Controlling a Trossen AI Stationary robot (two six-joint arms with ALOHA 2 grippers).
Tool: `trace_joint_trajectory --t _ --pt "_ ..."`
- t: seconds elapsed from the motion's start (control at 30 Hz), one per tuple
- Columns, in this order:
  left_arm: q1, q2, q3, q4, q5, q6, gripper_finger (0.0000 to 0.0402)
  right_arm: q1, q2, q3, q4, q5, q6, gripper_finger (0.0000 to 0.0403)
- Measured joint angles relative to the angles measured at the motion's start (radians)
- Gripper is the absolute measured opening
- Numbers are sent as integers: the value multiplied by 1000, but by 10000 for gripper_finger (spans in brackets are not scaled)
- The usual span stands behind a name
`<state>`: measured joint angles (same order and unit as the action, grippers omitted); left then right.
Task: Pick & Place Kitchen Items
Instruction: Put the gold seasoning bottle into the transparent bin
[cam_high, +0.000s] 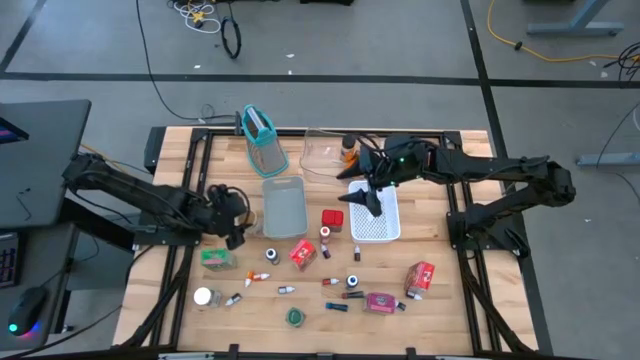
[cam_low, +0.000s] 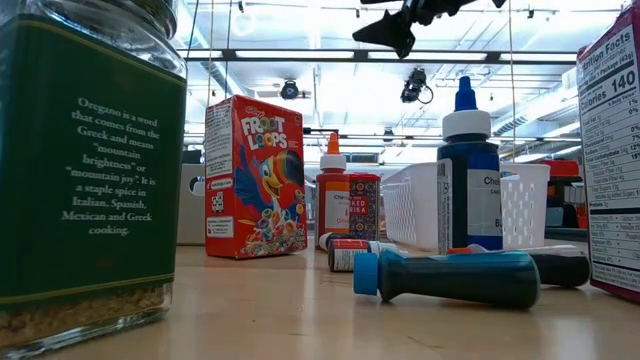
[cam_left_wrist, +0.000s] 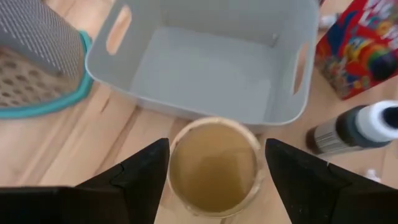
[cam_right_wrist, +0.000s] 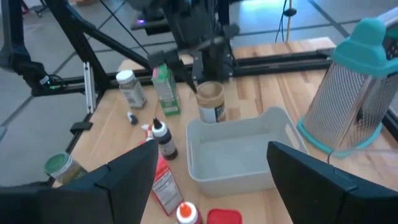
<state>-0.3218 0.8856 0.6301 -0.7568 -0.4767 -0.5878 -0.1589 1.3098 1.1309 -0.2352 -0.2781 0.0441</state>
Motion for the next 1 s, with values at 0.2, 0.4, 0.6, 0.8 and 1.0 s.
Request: trace_joint_trajectory --t 0.2,0.4,0.6,0.8,1.0 --pt "0 -2 -27 34 -2 -3 277 0 0 0 27 0 0 311" --pt "0 0 -30 88 20 -8 277 0 0 0 31 0 0 311" --pt "1 0 -30 88 -25 -2 277 0 0 0 34 0 0 311" --pt "11 0 -30 89 -3 -27 282 0 0 0 34 0 -1 311" --pt "47 0 -30 89 2 -38 315 0 0 0 34 0 -1 311"
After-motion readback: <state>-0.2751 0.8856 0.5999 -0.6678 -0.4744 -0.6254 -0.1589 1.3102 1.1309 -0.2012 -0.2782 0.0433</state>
